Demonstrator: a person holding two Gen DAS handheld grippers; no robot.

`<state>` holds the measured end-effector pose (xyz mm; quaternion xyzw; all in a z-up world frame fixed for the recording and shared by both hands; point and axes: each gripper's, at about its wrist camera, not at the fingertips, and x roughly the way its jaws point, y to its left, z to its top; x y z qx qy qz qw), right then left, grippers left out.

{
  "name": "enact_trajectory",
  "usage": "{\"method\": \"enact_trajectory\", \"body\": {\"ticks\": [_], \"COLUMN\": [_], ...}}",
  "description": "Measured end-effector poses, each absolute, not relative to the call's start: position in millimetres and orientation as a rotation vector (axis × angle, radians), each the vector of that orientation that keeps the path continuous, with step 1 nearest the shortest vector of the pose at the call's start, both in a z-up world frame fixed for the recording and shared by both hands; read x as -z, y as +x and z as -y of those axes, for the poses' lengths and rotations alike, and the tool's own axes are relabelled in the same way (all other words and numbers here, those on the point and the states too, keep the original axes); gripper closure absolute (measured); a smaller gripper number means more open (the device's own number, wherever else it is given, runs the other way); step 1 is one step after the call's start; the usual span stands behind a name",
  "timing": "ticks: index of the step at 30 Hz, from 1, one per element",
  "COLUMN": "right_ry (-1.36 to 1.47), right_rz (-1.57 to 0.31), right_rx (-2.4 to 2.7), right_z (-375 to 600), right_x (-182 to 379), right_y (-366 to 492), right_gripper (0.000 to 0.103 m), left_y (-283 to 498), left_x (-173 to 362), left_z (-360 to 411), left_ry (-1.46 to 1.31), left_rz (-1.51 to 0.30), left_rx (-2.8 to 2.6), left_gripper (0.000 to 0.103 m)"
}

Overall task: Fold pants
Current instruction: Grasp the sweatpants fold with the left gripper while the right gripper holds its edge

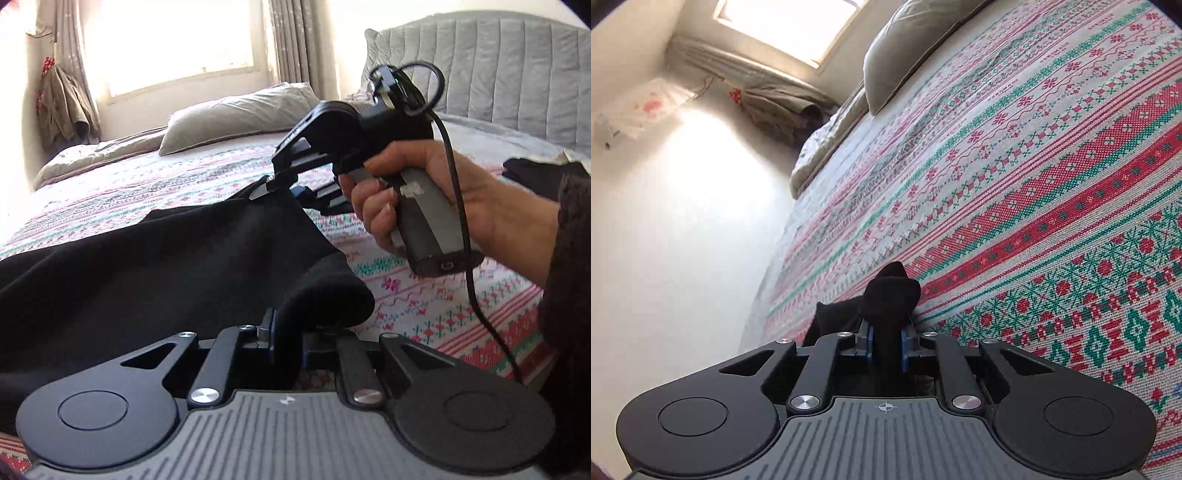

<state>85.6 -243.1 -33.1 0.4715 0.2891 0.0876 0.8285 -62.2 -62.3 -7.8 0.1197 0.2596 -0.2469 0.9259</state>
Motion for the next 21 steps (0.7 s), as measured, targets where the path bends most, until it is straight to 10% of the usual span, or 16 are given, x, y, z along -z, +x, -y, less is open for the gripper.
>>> {"method": "enact_trajectory", "body": {"ticks": [21], "right_ry": [1.150], "right_rz": [-0.487], "right_rx": [0.084], "right_z": [391.9], "right_x": [23.5], "right_y": [-55.0], "right_gripper": [0.093], "left_y": [-105.8], "left_x": [-8.5], "left_z": [159.0], "left_ry": [0.001], "left_rz": [-0.524], "left_rx": [0.801], "left_gripper": [0.076]}}
